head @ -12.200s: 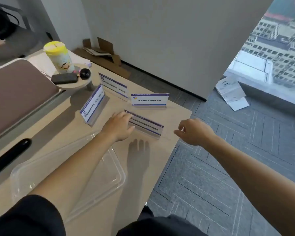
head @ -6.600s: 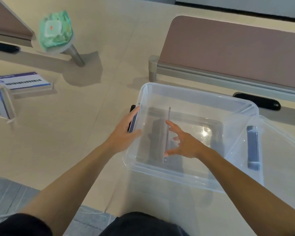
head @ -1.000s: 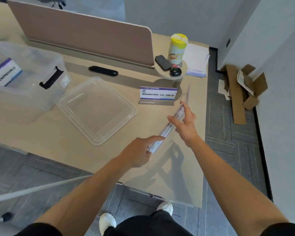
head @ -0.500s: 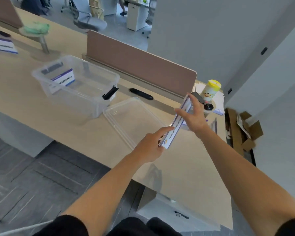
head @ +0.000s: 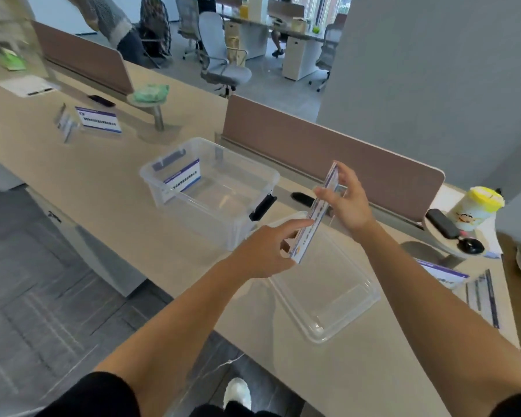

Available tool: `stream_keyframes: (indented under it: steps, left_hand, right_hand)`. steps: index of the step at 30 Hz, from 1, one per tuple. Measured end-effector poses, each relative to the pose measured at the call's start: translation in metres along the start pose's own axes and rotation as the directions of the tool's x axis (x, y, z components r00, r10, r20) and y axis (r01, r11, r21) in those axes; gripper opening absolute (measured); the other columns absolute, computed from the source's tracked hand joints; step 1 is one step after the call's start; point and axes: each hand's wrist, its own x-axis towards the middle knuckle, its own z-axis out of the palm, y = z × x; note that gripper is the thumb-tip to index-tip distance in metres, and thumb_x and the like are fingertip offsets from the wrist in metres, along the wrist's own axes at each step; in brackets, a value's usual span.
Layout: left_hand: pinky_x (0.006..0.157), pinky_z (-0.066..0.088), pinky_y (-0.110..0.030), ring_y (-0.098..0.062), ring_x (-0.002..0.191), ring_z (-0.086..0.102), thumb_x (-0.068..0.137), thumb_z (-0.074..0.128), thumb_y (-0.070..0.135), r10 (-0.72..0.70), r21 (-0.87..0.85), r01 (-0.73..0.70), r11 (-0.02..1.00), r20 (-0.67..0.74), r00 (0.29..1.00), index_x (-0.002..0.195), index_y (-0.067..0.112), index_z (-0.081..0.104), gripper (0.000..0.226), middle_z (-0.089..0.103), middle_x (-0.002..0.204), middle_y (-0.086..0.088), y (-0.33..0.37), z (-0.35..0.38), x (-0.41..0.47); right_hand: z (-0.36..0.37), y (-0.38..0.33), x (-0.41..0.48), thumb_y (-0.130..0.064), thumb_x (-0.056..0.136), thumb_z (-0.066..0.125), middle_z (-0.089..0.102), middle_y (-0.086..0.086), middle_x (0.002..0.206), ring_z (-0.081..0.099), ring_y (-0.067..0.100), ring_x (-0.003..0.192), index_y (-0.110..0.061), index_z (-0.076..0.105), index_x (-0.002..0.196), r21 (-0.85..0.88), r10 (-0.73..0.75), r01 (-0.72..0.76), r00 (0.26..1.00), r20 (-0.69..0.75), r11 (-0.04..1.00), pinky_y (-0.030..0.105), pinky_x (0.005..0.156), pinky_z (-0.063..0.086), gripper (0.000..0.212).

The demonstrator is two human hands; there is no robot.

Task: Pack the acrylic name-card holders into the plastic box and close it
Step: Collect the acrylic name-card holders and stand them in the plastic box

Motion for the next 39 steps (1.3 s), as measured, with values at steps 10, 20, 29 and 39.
stream_keyframes:
  steps: [10,20,29,39]
  left_hand:
    - [0.095,0.054,-0.031,-0.007,0.103,0.064,0.078,0.078,0.019,-0.029,0.140,0.019,0.990,0.068,0.997,0.143,0.050,0.033,0.085,0.061,0.133,0.006,-0.059,-0.092,0.076]
    - [0.092,0.054,-0.036,-0.005,0.095,0.062,0.082,0.074,0.021,0.042,0.138,-0.060,0.989,0.132,0.990,0.144,0.051,0.027,0.083,0.058,0.134,0.010,-0.149,-0.194,0.092]
    - [0.096,0.049,-0.032,0.000,0.114,0.050,0.064,0.088,0.044,0.027,0.002,-0.028,1.000,0.224,0.974,0.144,0.053,0.021,0.104,0.049,0.136,0.021,-0.232,-0.284,0.100]
    - [0.116,0.021,-0.049,-0.028,0.144,0.012,0.076,0.069,0.059,-0.172,0.386,0.123,0.914,0.095,0.981,0.149,0.034,0.027,0.088,0.023,0.156,-0.003,-0.341,-0.342,0.166]
  right_hand:
    - [0.067,-0.003,0.110,-0.028,0.087,0.075,0.047,-0.001,0.131,0.055,0.020,0.115,-0.025,0.042,0.139,0.137,0.074,-0.070,0.997,-0.025,0.988,0.033,0.079,0.056,0.062]
    - [0.171,-0.027,0.171,-0.033,0.084,0.077,0.047,0.002,0.135,0.052,0.027,0.122,-0.033,0.046,0.132,0.127,0.124,-0.115,0.990,-0.073,0.985,0.048,0.090,0.054,0.057]
    - [0.246,-0.046,0.207,-0.029,0.086,0.075,0.048,0.001,0.137,0.053,0.027,0.119,-0.033,0.047,0.133,0.233,0.293,-0.255,0.945,-0.145,0.938,0.061,0.096,0.049,0.055]
    - [0.292,0.021,0.254,-0.029,0.074,0.081,0.048,-0.011,0.129,0.055,0.030,0.120,-0.036,0.050,0.128,0.277,0.373,-0.340,0.925,-0.074,0.899,0.050,0.091,0.051,0.062]
